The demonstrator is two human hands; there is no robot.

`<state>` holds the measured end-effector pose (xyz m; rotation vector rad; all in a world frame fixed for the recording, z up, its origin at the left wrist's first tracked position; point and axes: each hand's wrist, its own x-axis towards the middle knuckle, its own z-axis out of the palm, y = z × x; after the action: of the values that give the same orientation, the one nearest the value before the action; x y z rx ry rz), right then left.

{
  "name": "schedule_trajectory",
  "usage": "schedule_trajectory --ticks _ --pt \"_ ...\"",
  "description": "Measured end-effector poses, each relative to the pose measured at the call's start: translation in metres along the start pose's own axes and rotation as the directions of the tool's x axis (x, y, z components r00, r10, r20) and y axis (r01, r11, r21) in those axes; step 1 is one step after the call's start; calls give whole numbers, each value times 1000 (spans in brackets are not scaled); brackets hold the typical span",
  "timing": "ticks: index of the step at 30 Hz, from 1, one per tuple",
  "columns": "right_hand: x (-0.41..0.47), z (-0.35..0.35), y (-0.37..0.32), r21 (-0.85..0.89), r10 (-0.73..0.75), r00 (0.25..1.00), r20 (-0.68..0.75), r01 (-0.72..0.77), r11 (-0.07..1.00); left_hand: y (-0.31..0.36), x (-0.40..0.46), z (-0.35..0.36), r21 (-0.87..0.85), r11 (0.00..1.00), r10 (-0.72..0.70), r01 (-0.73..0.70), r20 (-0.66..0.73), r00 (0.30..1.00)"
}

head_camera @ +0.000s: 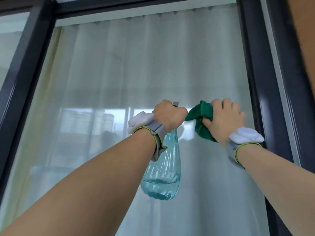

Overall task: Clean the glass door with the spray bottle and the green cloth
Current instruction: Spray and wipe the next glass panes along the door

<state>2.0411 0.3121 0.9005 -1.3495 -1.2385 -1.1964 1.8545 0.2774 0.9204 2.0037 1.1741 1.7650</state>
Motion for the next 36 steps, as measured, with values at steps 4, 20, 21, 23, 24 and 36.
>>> schedule_trajectory --ticks 4,20,21,23,24,36 --pt "-16 -10 -49 258 -54 998 41 41 965 -22 -9 -21 6 998 -57 58 -20 998" --pt "-81 -27 -302 642 275 926 259 -378 667 -167 -61 -242 -88 965 -254 246 -100 962" --pt "-80 -24 -324 637 274 931 243 -366 679 -180 -59 -263 -100 963 -261 251 -97 960" --pt "-80 -22 -344 618 209 959 190 -282 733 -194 -60 -281 -97 958 -279 270 -95 956" --pt "-80 -20 -360 602 163 974 157 -225 766 -203 -60 -294 -83 958 -283 275 -106 953" --pt "-95 1 -487 523 -209 977 -48 203 828 -294 -61 -401 -150 932 -359 331 -249 899"
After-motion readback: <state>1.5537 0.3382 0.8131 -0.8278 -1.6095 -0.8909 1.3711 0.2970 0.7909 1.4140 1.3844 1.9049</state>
